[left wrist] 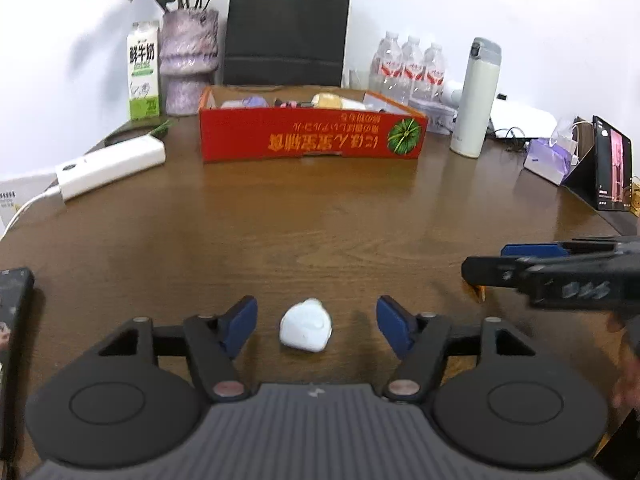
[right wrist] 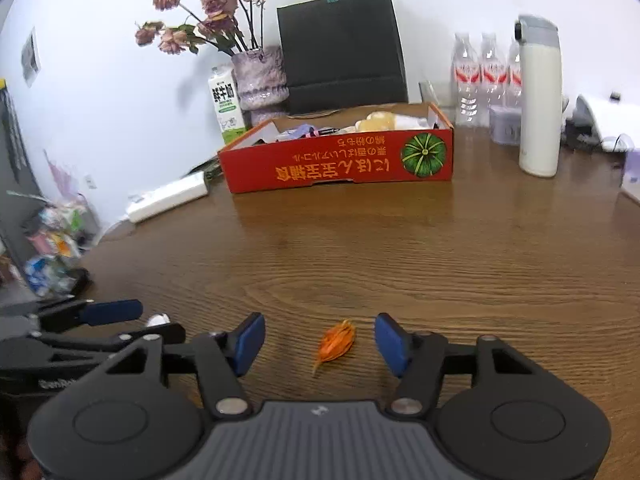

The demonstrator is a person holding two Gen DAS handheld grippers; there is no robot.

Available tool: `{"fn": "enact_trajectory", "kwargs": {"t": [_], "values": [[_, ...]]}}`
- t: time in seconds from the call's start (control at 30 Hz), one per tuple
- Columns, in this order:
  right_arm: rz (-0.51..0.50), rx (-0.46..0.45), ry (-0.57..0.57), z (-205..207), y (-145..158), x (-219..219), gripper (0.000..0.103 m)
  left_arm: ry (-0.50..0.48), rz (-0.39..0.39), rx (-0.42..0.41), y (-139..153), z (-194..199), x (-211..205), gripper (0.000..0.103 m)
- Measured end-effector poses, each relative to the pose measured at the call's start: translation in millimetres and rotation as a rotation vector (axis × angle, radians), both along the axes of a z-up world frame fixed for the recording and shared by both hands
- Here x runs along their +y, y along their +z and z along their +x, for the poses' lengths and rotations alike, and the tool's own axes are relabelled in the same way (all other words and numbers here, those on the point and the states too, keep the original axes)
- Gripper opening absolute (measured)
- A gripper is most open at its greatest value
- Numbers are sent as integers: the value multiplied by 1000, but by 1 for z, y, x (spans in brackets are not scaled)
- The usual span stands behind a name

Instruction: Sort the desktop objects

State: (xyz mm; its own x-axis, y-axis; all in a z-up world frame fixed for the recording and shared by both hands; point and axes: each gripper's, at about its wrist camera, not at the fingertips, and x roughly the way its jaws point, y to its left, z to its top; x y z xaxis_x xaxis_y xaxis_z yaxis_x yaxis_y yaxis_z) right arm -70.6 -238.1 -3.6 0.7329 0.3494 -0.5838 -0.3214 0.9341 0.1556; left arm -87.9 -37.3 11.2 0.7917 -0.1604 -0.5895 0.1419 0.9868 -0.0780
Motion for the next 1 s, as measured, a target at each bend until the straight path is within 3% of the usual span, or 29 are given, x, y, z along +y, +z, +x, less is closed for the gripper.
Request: {"fn": "enact_trajectory", "kwargs": {"t": [0.07,0.13,0.17,0.2,0.3,0.57,0.7,0.8,0.9,1.0], "values": [[-62,-29,-21,-3,-4,10,54,-6,-7,6,-2,-3,3,63],[-85,-29,-10,-4,-9,16,47,3,-9,7,-6,-4,7,39],[-85,-22,-4,-3,-11,18,28,7,2,-4,-7,-5,9,26],[-98,-17,2,-4,-14,23,13,8,5,-11,-7,-5,9,27],[-144,-48,22,-10,-14,33,13,3,-32,1,-4,-8,11,27],[-62,-125,75,-52,20,27,13,13,-29,-75,25,-40,16,27],[-70,-170,58,-29,41,27,13,14,7,-191,65,-5,20,27],[-85,-265,53,2,83,26,13,-14,-16,-273,112,32,31,27],[-70,-333,33,46,128,22,13,-51,-66,-303,151,82,43,27],[-12,-307,33,112,154,20,13,-27,-57,-283,167,142,45,27]]}}
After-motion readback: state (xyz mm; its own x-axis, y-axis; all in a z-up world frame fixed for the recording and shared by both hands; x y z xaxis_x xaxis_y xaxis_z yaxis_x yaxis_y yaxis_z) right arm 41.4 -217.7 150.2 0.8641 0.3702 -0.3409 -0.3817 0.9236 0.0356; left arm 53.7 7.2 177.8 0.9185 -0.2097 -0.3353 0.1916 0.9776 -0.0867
